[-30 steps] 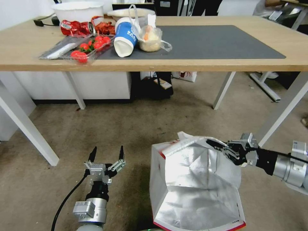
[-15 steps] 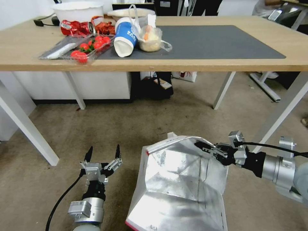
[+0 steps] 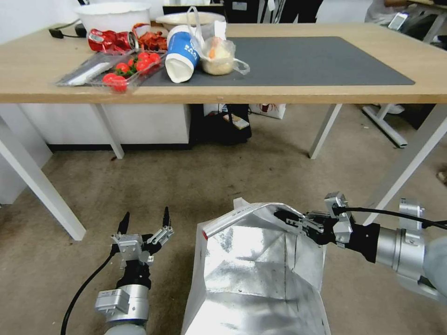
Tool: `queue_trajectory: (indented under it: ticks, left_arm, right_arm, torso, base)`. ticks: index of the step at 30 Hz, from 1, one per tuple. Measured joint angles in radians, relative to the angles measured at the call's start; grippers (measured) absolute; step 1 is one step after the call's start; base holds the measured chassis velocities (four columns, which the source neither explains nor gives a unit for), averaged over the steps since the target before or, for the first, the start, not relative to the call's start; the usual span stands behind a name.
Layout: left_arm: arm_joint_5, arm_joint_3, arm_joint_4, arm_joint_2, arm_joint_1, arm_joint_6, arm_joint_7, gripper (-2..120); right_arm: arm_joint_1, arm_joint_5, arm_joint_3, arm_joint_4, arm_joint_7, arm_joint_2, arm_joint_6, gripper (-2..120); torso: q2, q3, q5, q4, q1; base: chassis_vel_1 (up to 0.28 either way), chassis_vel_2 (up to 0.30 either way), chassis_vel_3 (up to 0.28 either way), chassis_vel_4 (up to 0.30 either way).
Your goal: Pick up the food delivery bag from the floor and place it on the table.
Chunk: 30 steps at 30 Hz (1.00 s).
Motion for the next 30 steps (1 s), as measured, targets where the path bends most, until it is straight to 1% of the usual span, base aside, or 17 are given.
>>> queue_trajectory:
  ticks: [10, 13, 24, 27, 30]
  left_arm:
    - [-0.005, 0.001, -0.001, 0.0, 0.002, -0.017, 0.005, 100]
    - [-0.01, 0.001, 0.0, -0.001, 0.0, -0.024, 0.003, 100]
    - [-0.04, -0.002, -0.006, 0.007, 0.004, -0.025, 0.005, 100]
    - [-0.044, -0.004, -0.008, 0.008, 0.006, -0.018, 0.01, 100]
    - [-0.044, -0.004, -0.01, 0.007, 0.01, -0.009, 0.019, 100]
  right_arm:
    - [0.0, -0.014, 0.001, -0.006, -0.006, 0.002, 0.0, 0]
    - [-0.003, -0.036, 0.004, -0.003, -0.013, 0.003, 0.001, 0]
    - [-0.005, -0.073, 0.006, 0.004, -0.031, 0.003, 0.006, 0]
    - [-0.004, -0.078, 0.005, 0.005, -0.032, 0.003, 0.006, 0]
    - [-0.005, -0.089, 0.0, 0.005, -0.035, 0.009, 0.009, 0]
  torso:
    - [0.0, 0.0, 0.0001, 0.0, 0.0]
    - [0.0, 0.0, 0.0, 0.0, 0.0]
    - [0.002, 0.0, 0.0, 0.0, 0.001]
    - [0.009, 0.003, 0.0, 0.0, 0.001]
    - [0.024, 0.018, -0.0001, 0.0, 0.001]
  base:
    - [0.0, 0.0, 0.0, 0.0]
    - [0.0, 0.0, 0.0, 0.0]
    - [0.0, 0.0, 0.0, 0.0]
    - [0.0, 0.0, 0.0, 0.0]
    - [0.0, 0.0, 0.0, 0.0]
